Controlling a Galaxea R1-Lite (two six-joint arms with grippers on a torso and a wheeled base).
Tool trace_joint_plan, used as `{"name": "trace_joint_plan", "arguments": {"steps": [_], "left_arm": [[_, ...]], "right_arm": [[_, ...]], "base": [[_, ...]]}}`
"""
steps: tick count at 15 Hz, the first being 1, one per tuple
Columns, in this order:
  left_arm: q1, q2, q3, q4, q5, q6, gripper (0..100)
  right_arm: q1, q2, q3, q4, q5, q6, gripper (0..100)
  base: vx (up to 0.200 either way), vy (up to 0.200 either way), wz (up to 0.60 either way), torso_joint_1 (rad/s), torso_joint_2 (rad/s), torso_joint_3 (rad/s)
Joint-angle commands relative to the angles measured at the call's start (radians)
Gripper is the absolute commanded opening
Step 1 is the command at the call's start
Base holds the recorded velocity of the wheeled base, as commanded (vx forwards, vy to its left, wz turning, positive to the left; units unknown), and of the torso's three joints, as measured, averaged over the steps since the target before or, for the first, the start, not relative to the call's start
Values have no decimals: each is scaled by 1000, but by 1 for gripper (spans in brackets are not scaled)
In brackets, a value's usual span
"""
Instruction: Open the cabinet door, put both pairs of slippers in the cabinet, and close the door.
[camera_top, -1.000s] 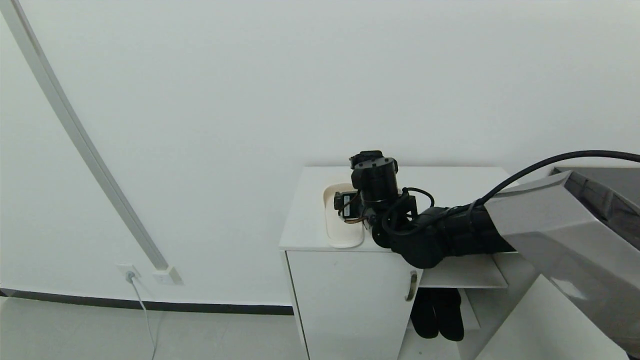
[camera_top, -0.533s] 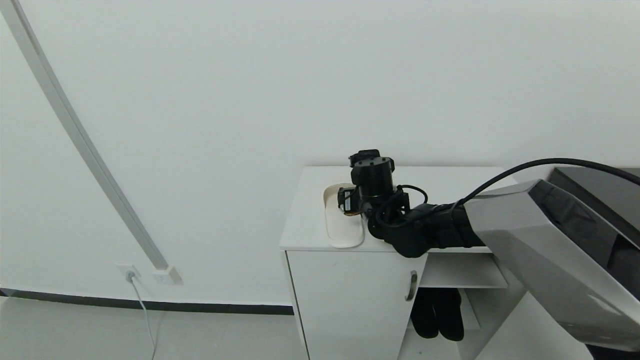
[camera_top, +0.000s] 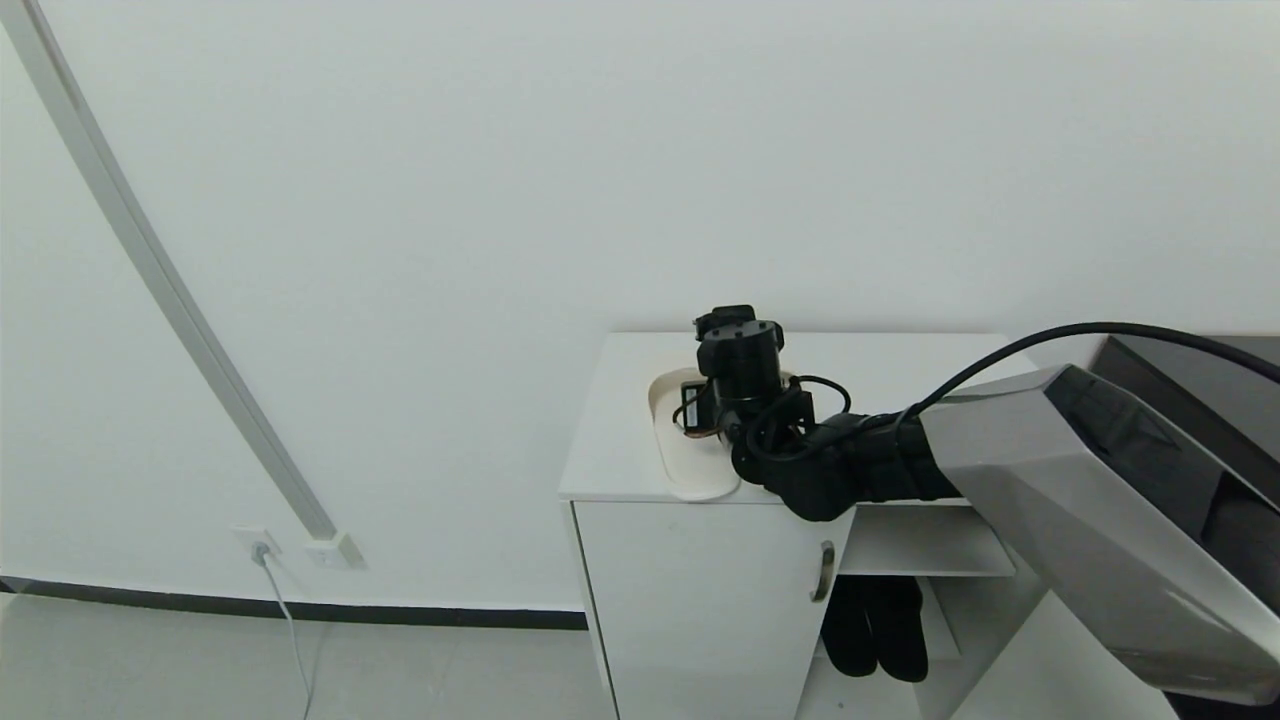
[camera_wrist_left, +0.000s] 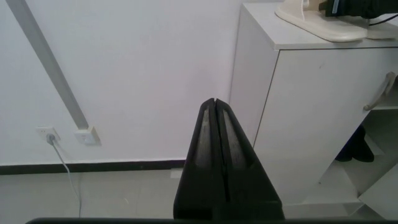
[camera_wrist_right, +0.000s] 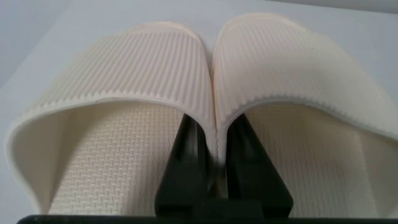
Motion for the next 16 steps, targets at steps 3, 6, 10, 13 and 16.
{"name": "trace_joint_plan", "arguments": {"steps": [3, 6, 10, 13, 16], "left_arm": [[0, 1, 0, 0, 0, 0, 0], [0, 1, 0, 0, 0, 0, 0], [0, 1, 0, 0, 0, 0, 0], [0, 1, 0, 0, 0, 0, 0], [0, 1, 0, 0, 0, 0, 0]], "right_arm": [[6, -202, 208, -69, 31, 9, 0], [14, -450, 518, -167, 124, 6, 0], [-17, -697, 798, -172, 337, 0, 0], [-31, -743, 857, -175, 432, -2, 0], [-31, -740, 863, -175, 505, 4, 0]], "base": [[0, 0, 0, 0, 0, 0], [0, 0, 0, 0, 0, 0], [0, 0, 0, 0, 0, 0], [0, 0, 0, 0, 0, 0], [0, 0, 0, 0, 0, 0]]}}
